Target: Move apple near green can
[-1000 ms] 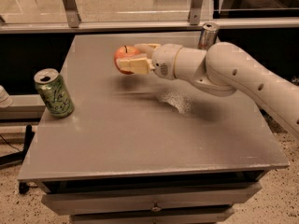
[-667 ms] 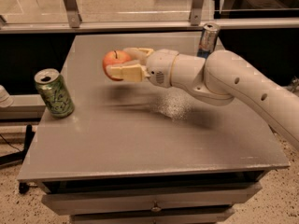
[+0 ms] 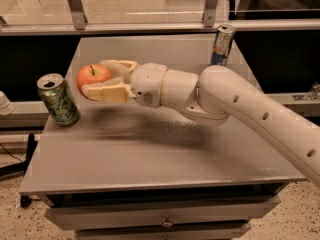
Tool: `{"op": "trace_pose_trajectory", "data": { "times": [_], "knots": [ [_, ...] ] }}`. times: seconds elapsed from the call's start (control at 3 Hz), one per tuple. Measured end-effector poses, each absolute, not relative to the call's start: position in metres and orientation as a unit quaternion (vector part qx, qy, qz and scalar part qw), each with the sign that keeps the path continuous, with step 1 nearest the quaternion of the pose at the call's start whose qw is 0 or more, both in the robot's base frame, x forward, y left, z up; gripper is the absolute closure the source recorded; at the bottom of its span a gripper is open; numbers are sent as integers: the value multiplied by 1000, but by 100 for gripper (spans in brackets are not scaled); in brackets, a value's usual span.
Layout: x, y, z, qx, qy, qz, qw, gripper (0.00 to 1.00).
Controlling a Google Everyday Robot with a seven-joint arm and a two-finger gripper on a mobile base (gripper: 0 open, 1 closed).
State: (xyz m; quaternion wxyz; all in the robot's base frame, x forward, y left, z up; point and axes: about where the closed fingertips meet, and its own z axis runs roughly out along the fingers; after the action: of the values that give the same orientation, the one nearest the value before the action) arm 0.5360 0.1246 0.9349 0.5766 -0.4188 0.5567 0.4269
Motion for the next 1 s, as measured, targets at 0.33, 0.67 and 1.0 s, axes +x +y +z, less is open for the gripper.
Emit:
{"op": "trace_pose_trajectory", "data": {
  "times": [0.33, 0.67, 1.0],
  "knots": [
    [518, 142, 926, -439, 552, 433, 562, 100],
    [507, 149, 915, -450, 554, 434, 550, 100],
    [500, 156, 904, -457, 557, 436, 538, 100]
  ]
}}
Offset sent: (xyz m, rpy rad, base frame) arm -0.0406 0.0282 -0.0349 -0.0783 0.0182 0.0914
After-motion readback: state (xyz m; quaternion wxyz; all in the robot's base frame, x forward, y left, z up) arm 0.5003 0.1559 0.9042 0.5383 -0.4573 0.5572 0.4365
